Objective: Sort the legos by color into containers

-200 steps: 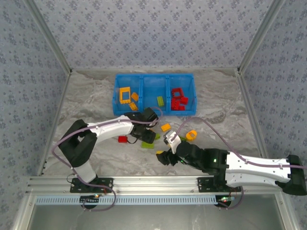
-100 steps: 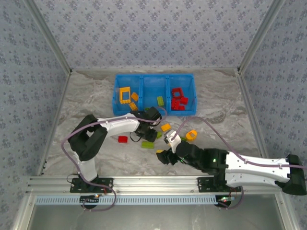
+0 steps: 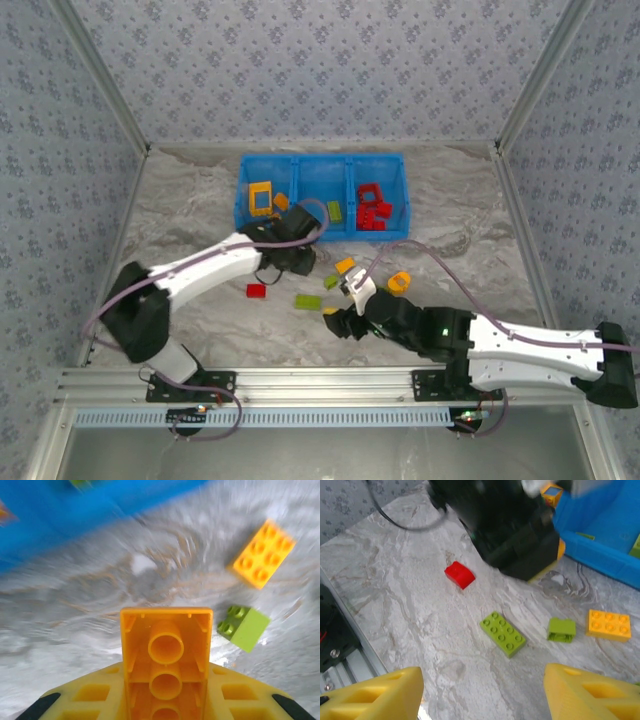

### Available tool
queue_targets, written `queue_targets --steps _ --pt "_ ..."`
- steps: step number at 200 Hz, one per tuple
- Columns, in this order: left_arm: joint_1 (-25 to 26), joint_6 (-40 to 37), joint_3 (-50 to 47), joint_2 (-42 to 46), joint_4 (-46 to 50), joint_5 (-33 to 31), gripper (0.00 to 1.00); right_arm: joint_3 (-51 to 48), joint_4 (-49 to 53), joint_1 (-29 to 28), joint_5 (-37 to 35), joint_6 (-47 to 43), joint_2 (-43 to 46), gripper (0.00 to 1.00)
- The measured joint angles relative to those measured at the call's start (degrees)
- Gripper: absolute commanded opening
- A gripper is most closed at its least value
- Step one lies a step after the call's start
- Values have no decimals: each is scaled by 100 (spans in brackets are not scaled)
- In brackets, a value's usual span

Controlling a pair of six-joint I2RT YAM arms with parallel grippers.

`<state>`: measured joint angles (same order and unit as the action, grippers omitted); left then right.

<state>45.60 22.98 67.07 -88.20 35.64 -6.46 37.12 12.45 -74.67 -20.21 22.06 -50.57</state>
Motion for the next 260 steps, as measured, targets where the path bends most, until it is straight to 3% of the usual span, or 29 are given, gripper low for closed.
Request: queue_targets --steps 33,78,138,201,211,229,260 --pt "-966 68 404 468 232 -37 27 407 -457 46 -105 -363 -708 68" --pt "-1862 155 973 -529 595 -170 25 1204 -1023 57 -476 -732 -1790 68" --pt "-2039 219 2048 -2188 946 -588 26 1755 -1338 55 -739 -837 -2557 69" --pt "-2039 302 2391 -2824 1071 -822 30 1757 -1510 50 -767 -789 -2562 70" --pt "-2039 317 2400 -2870 1091 -839 35 1757 -1532 50 -767 -769 -2568 70" --pt "-2039 369 2400 -2916 1113 -859 52 1757 -1572 50 -765 -741 -2608 70" --pt "-2031 411 2400 -2868 1176 -857 57 1757 -1572 52 -748 -728 -2726 70"
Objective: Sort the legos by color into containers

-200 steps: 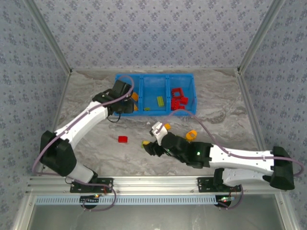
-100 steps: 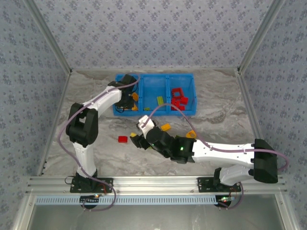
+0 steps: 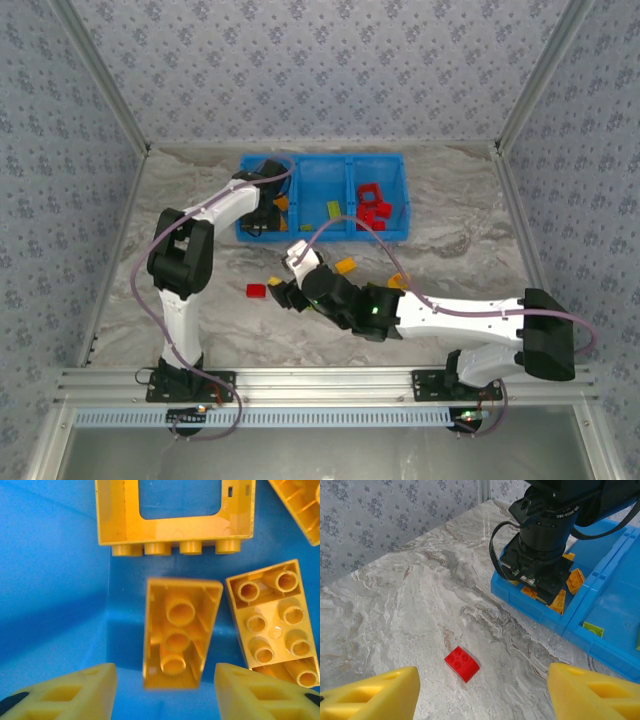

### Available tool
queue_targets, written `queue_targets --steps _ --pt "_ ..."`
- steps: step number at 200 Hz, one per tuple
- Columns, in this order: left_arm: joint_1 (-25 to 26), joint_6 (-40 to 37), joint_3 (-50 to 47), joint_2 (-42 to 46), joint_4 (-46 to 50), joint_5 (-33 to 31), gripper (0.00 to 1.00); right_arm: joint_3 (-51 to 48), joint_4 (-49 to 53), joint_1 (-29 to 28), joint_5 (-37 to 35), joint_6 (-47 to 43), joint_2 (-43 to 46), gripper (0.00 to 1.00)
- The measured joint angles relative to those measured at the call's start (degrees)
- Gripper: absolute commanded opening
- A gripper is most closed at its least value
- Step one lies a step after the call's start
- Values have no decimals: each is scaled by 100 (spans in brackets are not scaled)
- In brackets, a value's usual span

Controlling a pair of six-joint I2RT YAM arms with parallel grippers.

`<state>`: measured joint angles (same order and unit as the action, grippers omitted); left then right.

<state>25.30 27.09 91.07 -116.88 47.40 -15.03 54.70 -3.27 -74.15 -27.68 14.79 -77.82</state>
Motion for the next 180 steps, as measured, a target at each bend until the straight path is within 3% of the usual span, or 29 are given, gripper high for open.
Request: queue_targets --steps 51,100,132,180 --pt "184 116 7 1274 262 -4 58 7 2 166 160 96 -83 71" --pt "295 409 -634 4059 247 70 61 1029 616 304 894 -37 -1639 74" --pt "284 448 -1945 6019 214 774 63 2059 1362 457 1707 -595 -2778 82" --pt "284 413 -2903 7630 629 1943 64 3220 2485 876 2343 -1467 -4129 83"
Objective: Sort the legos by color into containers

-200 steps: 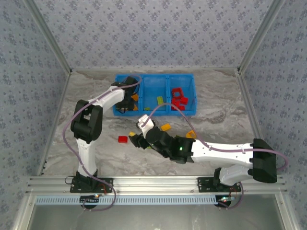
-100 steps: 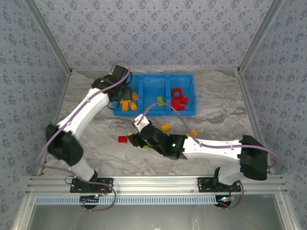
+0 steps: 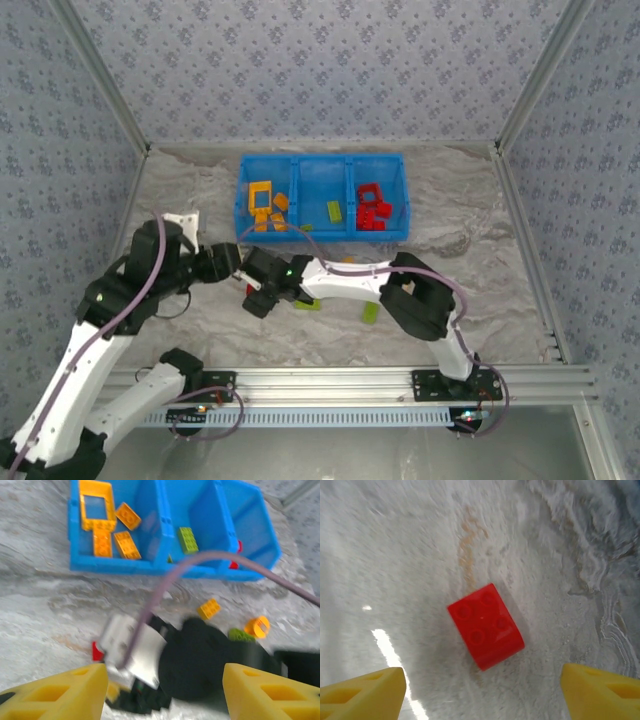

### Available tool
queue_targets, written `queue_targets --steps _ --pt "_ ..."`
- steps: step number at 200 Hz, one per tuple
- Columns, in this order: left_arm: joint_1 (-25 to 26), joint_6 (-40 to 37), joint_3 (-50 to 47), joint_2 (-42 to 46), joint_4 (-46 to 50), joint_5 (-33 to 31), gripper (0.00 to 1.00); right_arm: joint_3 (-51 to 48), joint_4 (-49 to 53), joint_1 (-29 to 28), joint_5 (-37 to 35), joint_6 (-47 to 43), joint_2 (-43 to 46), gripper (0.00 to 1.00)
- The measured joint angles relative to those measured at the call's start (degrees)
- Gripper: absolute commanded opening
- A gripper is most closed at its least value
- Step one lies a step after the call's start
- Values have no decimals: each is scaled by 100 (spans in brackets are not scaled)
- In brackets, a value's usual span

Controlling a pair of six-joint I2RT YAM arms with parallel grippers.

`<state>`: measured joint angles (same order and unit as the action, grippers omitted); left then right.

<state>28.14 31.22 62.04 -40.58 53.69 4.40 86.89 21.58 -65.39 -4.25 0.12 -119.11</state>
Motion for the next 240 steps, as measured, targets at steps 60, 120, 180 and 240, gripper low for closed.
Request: queue_targets --steps 60,120,180,240 --pt "0 542 -240 1373 911 422 64 527 476 245 275 -310 -540 73" --pt "0 1145 -905 1867 1084 356 63 984 579 313 452 -313 -881 64" --pt "0 1241 -992 1880 1082 354 63 1152 584 439 691 -245 -970 26" --pt "0 1244 -1185 1604 636 916 64 -31 210 542 680 -37 66 20"
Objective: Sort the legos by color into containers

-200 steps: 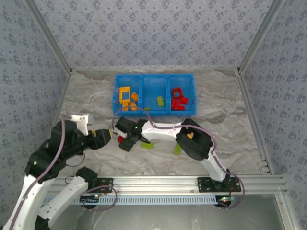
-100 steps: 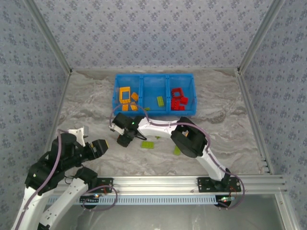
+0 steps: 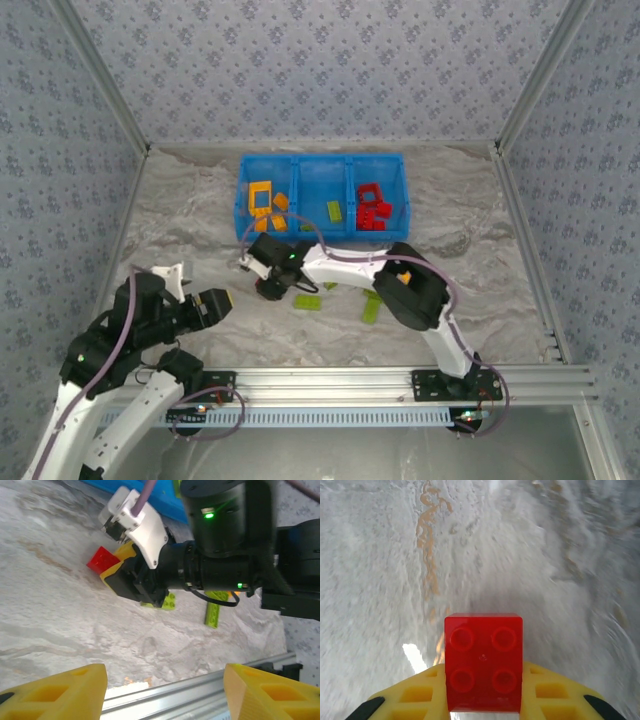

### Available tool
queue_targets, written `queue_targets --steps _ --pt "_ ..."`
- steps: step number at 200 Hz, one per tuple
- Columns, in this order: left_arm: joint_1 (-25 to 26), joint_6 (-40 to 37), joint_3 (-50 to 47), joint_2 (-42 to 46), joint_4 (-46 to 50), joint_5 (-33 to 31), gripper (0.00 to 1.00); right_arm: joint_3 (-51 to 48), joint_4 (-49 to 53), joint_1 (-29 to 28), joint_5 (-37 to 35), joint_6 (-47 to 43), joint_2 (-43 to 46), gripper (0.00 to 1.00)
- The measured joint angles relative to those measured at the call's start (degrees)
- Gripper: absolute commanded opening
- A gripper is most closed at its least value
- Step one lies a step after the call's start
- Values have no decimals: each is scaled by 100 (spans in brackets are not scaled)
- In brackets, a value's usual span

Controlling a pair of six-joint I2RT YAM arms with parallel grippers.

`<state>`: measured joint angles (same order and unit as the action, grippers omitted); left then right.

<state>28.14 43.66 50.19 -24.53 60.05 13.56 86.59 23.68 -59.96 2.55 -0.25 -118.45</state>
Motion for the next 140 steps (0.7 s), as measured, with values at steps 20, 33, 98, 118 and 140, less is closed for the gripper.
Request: queue_targets --steps 20,33,98,118,140 --pt "0 35 -11 -474 -407 431 64 -682 -83 179 -146 164 1043 20" --pt "22 52 -11 -782 -688 610 64 -1056 -101 372 -306 330 1812 20" --pt "1650 35 868 -2874 -1971 151 63 -2000 341 2413 -796 1062 3637 26" --pt "2339 -11 1121 -3488 -2420 -424 62 -1974 544 2983 -844 1268 3355 26" --pt "3018 -57 1257 -3917 -2793 -1152 62 -1681 826 3362 -949 1469 2774 26"
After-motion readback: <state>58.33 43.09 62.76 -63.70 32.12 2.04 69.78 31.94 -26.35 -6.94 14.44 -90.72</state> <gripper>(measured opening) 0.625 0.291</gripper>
